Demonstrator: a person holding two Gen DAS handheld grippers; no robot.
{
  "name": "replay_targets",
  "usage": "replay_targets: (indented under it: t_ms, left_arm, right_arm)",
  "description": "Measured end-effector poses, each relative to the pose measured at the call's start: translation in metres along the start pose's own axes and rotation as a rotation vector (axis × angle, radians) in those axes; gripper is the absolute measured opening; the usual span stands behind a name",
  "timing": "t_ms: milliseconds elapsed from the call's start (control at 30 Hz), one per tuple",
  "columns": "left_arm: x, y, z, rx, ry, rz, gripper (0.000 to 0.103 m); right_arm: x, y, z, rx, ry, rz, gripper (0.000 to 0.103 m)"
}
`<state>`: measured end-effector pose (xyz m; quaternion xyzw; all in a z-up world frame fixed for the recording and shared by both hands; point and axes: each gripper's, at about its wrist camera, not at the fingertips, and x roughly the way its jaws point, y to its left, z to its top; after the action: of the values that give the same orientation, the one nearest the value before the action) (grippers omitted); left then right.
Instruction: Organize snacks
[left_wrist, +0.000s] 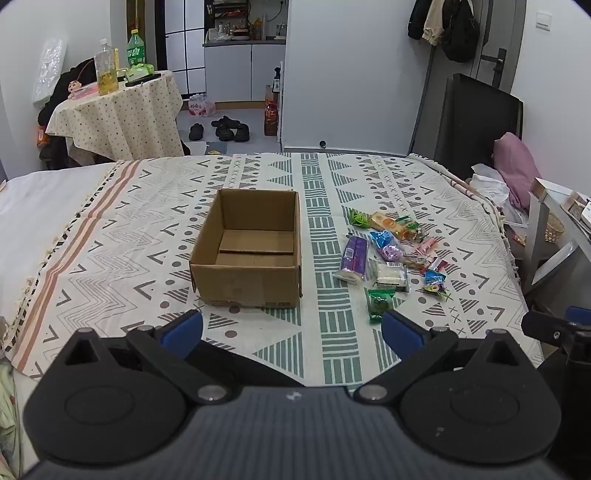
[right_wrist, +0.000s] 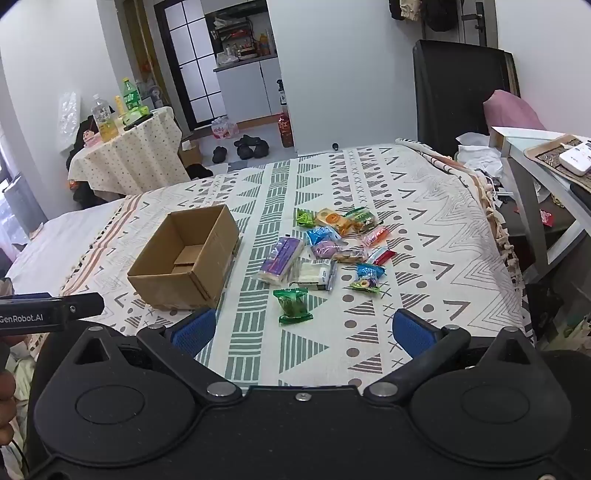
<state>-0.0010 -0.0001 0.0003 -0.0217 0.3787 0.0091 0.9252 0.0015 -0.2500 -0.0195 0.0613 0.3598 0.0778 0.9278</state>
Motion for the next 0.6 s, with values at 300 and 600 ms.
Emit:
replay_targets:
  t_ms: [300, 600]
  left_arm:
    - [-0.011, 0.001, 0.007, -0.005, 0.003, -0.010, 0.102]
    - [-0.014, 0.000, 0.007, -0.010, 0.003, -0.014, 0.102]
  right_arm:
    - [-0.004, 0.003, 0.001, -0.019, 0.005, -0.008, 0.103]
    - [-0.007, 0.003, 0.002, -0.025, 0.000, -0.006, 0.103]
